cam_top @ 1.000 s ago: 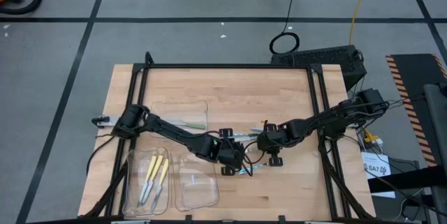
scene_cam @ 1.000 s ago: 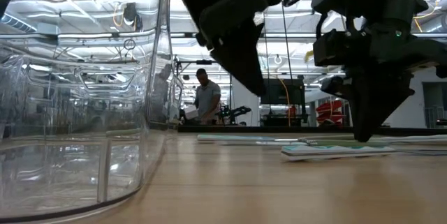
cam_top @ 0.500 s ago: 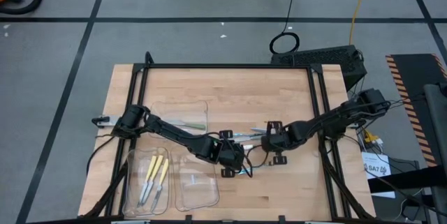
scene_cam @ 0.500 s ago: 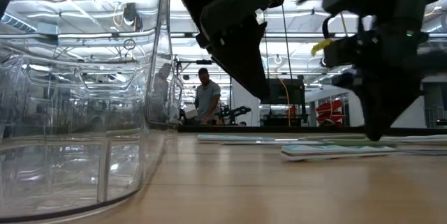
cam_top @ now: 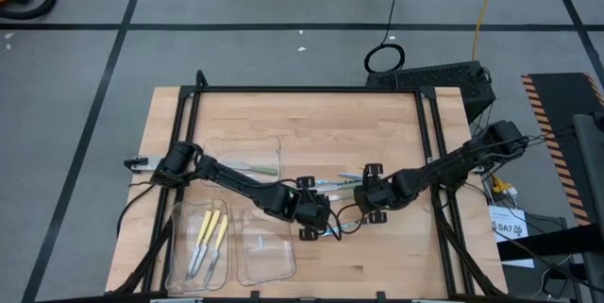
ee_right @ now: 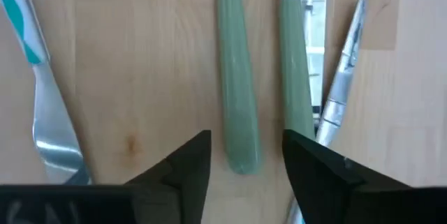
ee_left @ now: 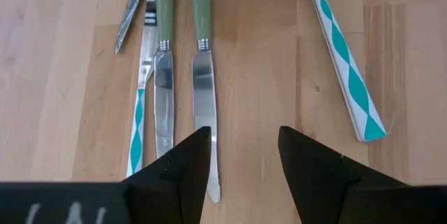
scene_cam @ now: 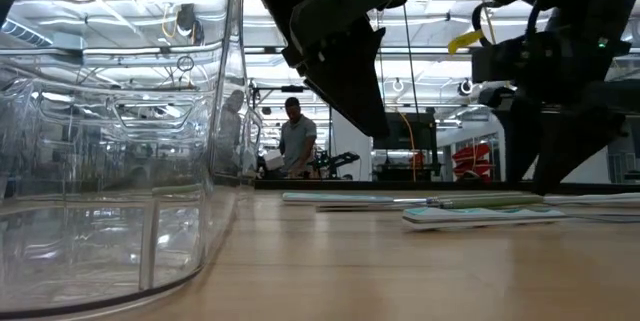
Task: Sort silverware by color (type)
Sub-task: Put the bottom green table knife into the top transparent bin
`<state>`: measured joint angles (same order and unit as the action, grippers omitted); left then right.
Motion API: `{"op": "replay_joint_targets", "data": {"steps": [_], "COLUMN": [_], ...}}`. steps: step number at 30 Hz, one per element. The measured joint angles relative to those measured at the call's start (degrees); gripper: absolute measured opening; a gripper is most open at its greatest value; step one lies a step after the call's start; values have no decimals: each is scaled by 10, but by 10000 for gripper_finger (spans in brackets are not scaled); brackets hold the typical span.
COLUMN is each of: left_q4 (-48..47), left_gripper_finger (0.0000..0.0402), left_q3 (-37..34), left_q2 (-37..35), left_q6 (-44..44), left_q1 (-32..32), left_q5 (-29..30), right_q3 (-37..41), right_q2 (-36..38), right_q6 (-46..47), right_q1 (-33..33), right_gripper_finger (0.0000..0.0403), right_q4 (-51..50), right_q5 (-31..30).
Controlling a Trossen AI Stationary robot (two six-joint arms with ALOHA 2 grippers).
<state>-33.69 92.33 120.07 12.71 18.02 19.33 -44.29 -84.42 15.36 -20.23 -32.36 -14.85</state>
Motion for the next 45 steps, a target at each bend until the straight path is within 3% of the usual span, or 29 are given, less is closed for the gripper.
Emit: {"op": "replay_joint_targets", "data": {"steps": [6,11,20,23,45], "left_q4": [2,4,5,4,10], "left_gripper_finger": [177,177,177,177,177], "left_q3": [0,0,0,0,0], "left_q2": [0,0,0,0,11], "left_q6": [-4,-4,-6,-6,-57], "left_q1": [0,0,0,0,-23], "left_q5": [0,0,0,0,17], "right_q3": [1,14,20,21,22], "right_q2": [-18,-32,-33,-33,-33], "right_q6": [-11,-11,-36,-43,-59], "right_q1": [8,32,45,45,45], "right_gripper_finger": [169,151,45,28,19], "right_q4": [8,15,16,17,12], "right_q5": [5,54,76,74,72]}}
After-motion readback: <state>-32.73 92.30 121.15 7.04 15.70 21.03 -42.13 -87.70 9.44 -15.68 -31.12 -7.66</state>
